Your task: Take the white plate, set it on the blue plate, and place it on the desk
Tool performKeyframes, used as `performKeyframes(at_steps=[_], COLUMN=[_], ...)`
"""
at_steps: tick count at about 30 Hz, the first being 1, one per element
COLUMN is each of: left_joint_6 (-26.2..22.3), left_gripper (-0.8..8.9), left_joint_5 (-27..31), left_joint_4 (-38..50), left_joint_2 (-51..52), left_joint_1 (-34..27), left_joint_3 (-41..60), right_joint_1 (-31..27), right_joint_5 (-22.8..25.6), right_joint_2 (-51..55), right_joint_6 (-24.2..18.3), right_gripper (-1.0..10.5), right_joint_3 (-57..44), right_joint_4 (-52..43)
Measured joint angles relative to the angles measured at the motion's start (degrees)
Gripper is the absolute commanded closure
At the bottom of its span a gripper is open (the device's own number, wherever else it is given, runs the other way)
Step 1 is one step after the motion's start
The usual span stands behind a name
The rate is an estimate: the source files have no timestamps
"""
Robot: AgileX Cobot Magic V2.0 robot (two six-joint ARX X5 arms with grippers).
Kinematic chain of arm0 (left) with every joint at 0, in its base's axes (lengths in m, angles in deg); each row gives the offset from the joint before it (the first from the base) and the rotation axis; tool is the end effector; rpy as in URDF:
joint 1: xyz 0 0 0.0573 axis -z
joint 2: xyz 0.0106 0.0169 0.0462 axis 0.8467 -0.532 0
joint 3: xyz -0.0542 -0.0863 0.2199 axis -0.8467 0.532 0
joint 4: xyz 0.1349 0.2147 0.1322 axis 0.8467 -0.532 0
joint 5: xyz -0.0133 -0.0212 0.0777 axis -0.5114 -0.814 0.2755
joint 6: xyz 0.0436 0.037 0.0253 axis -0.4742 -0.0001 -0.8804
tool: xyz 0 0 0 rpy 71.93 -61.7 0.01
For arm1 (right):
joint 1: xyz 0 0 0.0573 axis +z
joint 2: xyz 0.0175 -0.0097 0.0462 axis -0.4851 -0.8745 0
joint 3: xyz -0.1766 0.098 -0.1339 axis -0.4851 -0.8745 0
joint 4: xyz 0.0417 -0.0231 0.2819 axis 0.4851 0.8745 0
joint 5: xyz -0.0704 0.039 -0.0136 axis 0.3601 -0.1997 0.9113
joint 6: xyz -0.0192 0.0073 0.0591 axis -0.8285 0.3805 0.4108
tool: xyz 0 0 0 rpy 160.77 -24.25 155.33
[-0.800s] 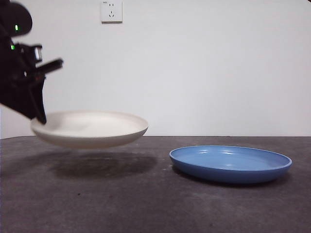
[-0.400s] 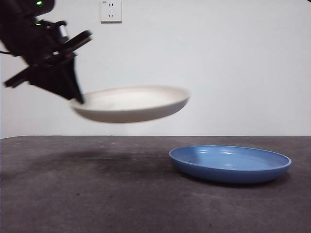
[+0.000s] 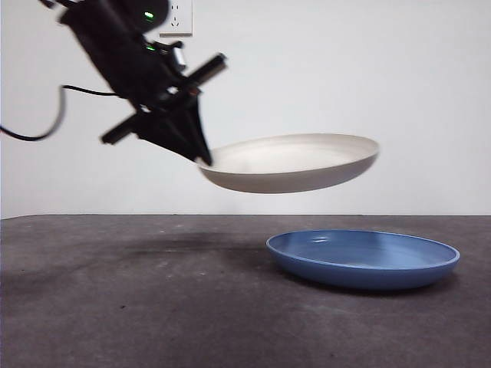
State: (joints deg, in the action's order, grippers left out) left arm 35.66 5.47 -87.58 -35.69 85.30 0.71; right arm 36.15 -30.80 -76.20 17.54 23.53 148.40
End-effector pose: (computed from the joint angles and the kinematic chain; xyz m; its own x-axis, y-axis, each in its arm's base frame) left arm 0.3647 -0.2045 0.2143 0.3984 -0.5587 -0.7275 0.3729 0.8233 -0.4280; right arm 0.1657 0.0403 0.3253 0.5659 0.5257 -0.6351 -0.4242 0.8462 0.3225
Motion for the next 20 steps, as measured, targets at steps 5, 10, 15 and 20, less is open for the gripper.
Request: performKeyframes(at_steps=[5, 10, 15, 20], left_joint_6=[0.5, 0.6, 0.6, 0.6], left_gripper=[8.04, 8.04, 8.04, 8.04], left_joint_5=[0.1, 1.9, 2.3, 5.0], left_joint_4=[-1.1, -3.2, -3.5, -3.7], left_joint_2=[-7.0, -12.7, -16.6, -17.9], left_joint_1=[2.9, 5.1, 6.5, 7.5], left_joint_3=[-7.3, -12.0, -13.3, -13.5], right_joint_1=[0.0, 0.0, 0.0, 0.0], right_joint_5=[0.9, 4.1, 4.6, 4.6], right_joint_2=[2.5, 3.1, 3.3, 3.3], right_joint_6=[1.0, 1.6, 1.7, 1.7], right_gripper=[5.0, 5.0, 5.0, 5.0], right_joint_3=[4.2, 8.1, 8.8, 8.8], right_joint_4=[1.0, 3.3, 4.6, 5.3])
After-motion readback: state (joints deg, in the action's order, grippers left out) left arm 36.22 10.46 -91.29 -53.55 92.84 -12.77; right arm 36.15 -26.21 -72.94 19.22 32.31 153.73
